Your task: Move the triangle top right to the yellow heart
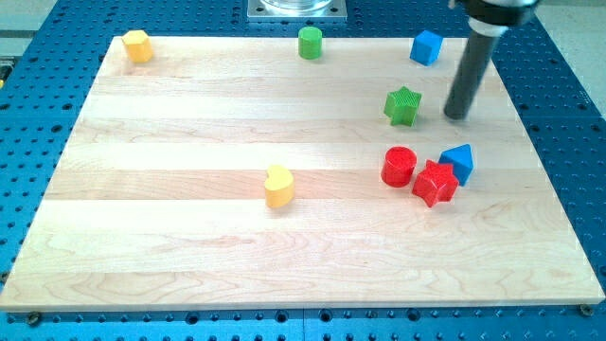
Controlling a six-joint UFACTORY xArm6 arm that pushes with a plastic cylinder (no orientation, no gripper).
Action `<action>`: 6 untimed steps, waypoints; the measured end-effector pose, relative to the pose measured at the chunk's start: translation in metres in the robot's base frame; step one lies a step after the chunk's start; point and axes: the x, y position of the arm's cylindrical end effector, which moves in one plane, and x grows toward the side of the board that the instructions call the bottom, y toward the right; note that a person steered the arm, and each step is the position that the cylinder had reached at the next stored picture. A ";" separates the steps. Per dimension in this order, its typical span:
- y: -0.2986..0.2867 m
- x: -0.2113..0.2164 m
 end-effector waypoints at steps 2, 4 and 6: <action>0.030 0.093; -0.103 0.059; -0.157 0.071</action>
